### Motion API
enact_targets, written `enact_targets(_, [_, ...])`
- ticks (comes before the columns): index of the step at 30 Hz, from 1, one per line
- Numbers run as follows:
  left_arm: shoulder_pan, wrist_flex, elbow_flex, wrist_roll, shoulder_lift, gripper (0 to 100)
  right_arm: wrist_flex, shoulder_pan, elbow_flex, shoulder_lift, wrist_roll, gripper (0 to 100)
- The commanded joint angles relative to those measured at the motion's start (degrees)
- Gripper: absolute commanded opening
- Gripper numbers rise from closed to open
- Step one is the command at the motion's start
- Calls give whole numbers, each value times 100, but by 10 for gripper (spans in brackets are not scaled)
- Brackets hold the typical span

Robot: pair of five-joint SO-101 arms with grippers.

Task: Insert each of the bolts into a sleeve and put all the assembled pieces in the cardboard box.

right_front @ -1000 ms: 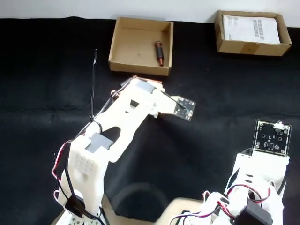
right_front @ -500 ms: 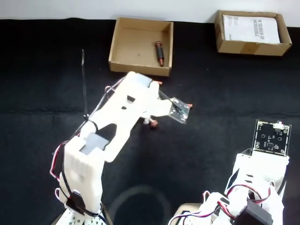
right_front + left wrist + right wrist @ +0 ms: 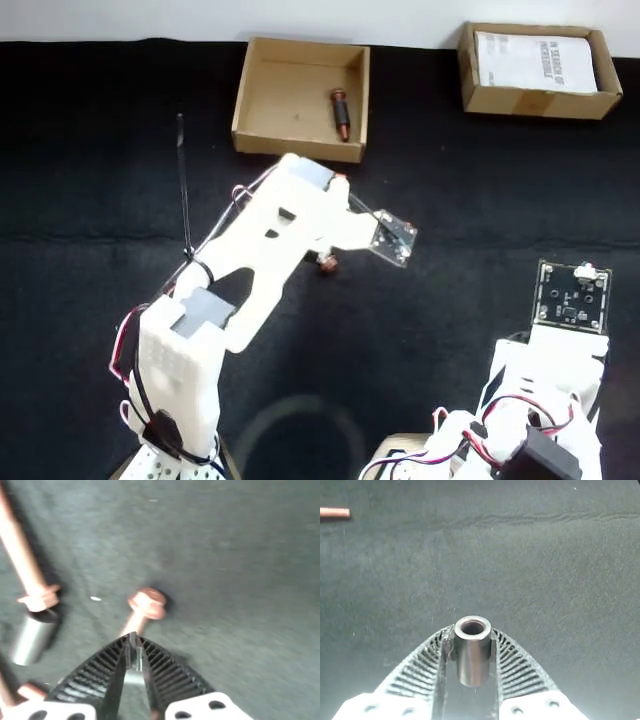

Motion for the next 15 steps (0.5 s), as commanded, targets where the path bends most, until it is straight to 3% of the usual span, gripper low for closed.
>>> enact_targets(1, [92, -422, -110, -818, 4, 70, 31, 4, -22, -31, 149, 9])
enact_targets(5, [75, -475, -101, -774, 136, 133, 31, 4, -22, -31, 149, 9])
enact_targets(15, [-136, -448, -110, -800, 180, 133, 22, 4, -4, -31, 149, 9])
